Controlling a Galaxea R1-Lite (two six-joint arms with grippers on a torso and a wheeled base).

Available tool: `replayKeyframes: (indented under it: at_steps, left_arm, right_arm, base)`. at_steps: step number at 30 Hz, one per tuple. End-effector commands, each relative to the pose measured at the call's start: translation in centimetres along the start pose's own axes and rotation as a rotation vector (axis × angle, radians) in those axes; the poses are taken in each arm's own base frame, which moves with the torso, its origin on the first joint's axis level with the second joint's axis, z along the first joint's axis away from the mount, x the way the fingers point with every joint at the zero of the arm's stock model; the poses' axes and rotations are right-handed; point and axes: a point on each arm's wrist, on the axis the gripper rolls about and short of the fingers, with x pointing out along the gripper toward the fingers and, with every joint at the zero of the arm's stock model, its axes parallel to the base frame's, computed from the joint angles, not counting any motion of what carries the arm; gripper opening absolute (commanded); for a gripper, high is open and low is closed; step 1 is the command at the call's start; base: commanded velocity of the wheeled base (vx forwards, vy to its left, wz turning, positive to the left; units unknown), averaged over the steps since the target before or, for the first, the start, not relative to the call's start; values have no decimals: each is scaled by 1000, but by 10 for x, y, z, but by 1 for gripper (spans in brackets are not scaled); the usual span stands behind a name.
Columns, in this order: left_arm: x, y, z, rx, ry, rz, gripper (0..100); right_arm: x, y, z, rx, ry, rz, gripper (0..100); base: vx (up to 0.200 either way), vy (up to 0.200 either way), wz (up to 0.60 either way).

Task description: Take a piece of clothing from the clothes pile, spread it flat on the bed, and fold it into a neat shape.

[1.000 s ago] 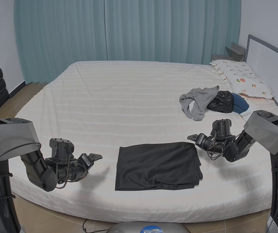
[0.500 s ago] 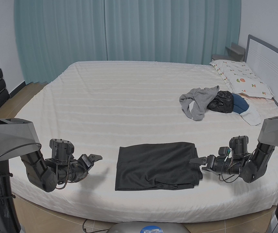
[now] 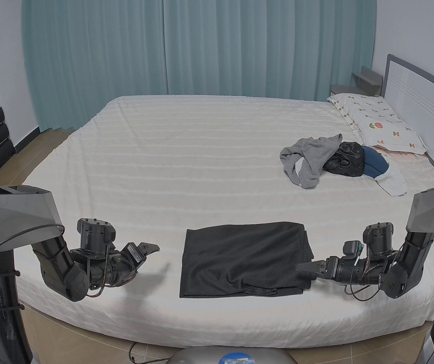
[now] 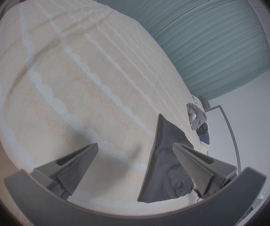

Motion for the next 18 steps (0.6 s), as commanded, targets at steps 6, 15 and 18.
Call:
replayKeyframes:
  at_steps: [6,15,18]
  left_arm:
    - [0,0,0,0,1,0,100]
    - [0,0,0,-1,0,1,100]
    - [0,0,0,-1,0,1,100]
  right_arm:
    - [6,4,-7,-5,33,12,100]
    - [11,1,-15,2,63,1,0]
    - [10,1,-15,0,63,-2,0]
  base:
    - [0,0,0]
    - [0,0,0]
    - [0,0,0]
